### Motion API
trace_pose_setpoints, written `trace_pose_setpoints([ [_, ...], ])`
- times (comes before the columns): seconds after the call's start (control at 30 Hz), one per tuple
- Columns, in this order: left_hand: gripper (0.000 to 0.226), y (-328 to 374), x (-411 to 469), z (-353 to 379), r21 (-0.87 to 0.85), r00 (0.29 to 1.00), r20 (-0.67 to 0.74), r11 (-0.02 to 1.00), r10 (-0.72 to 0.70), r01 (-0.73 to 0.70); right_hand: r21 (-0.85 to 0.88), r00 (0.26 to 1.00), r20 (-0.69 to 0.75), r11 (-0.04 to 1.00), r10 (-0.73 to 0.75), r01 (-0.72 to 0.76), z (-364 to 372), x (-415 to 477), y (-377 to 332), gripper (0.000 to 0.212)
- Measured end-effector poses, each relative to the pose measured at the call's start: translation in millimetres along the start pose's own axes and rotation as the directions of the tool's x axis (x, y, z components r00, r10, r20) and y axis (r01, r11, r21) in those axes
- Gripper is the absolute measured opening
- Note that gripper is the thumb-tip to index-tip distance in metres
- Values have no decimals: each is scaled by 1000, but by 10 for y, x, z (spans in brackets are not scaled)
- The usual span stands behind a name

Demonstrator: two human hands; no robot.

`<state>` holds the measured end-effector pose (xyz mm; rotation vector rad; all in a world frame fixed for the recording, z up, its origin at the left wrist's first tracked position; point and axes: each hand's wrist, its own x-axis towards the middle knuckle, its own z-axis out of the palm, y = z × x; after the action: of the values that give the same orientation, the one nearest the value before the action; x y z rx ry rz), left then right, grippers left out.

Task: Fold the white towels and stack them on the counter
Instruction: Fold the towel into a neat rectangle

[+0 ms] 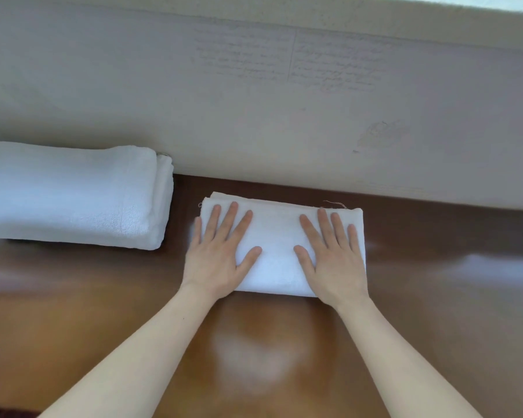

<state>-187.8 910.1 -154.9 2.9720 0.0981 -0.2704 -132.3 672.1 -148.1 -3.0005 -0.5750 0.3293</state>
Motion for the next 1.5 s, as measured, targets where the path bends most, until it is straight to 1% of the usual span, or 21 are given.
trace_pose_setpoints([
  [0.07,71,-140,-17,-41,-54,997,24,995,-77,78,5,997,-13,997,73,-73,-36,-6,108,65],
  [0.17,70,-198,-17,-88,-166,989,90,978,-114,128,56,989,7,988,146,-146,-81,-4,171,66],
  [0.23,72,-150,-22,-147,-201,982,125,965,-143,166,5,986,10,986,166,-166,-101,-14,132,68],
  [0.3,76,-52,-4,-192,-172,976,133,966,-171,192,-37,986,-1,985,166,-166,-126,-5,20,69],
  [0.33,77,15,-5,-200,-124,986,87,980,-145,155,-30,991,-2,991,133,-133,-133,-10,-63,68],
  [0.4,79,171,-32,-177,-51,1000,-3,999,8,-8,16,1000,6,1000,10,-10,-95,-45,-252,67],
  [0.47,81,222,-54,-66,-22,987,-1,987,160,-160,9,996,19,996,-91,91,-13,-76,-337,67],
  [0.5,82,180,-62,-18,-12,980,8,980,199,-199,7,995,22,995,-99,99,12,-85,-312,67],
  [0.57,83,22,-73,7,10,982,6,982,186,-186,5,999,0,999,-48,48,17,-89,-173,68],
  [0.73,79,-356,-163,-69,-85,999,35,996,-34,37,-22,993,-11,993,113,-114,-62,-133,198,71],
  [0.8,78,-366,-225,-89,-58,997,35,995,-74,76,-44,987,-6,986,161,-161,-82,-161,180,74],
  [0.87,75,-258,-239,-102,-39,998,-14,997,-60,59,-52,984,-15,983,178,-179,-95,-170,44,72],
  [1.0,69,102,-199,-22,-43,995,-7,994,98,-98,17,999,15,999,43,-43,-12,-159,-320,67],
  [1.07,68,112,-207,-4,-4,994,1,994,112,-112,19,999,7,999,50,-50,20,-145,-332,66],
  [1.1,66,55,-215,-4,1,996,-3,996,86,-86,14,997,2,997,74,-74,21,-133,-284,66],
  [1.13,65,-18,-224,-13,-27,999,-6,999,38,-38,5,995,-4,995,103,-103,13,-122,-206,66],
  [1.2,63,-172,-239,-55,-185,993,30,975,-116,120,5,985,-15,985,172,-172,-11,-110,-21,64],
  [1.27,62,-260,-225,-89,-402,960,147,873,-237,277,79,973,-6,970,231,-230,-32,-96,129,62],
  [1.3,61,-271,-220,-97,-497,946,199,806,-255,321,131,970,12,961,243,-243,-41,-95,165,62],
  [1.4,63,-214,-207,-114,-686,945,192,653,-263,321,231,970,48,942,238,-242,-65,-96,166,62],
  [1.5,66,-146,-174,-144,-722,942,142,618,-305,310,245,974,45,943,221,-225,-108,-94,123,65],
])
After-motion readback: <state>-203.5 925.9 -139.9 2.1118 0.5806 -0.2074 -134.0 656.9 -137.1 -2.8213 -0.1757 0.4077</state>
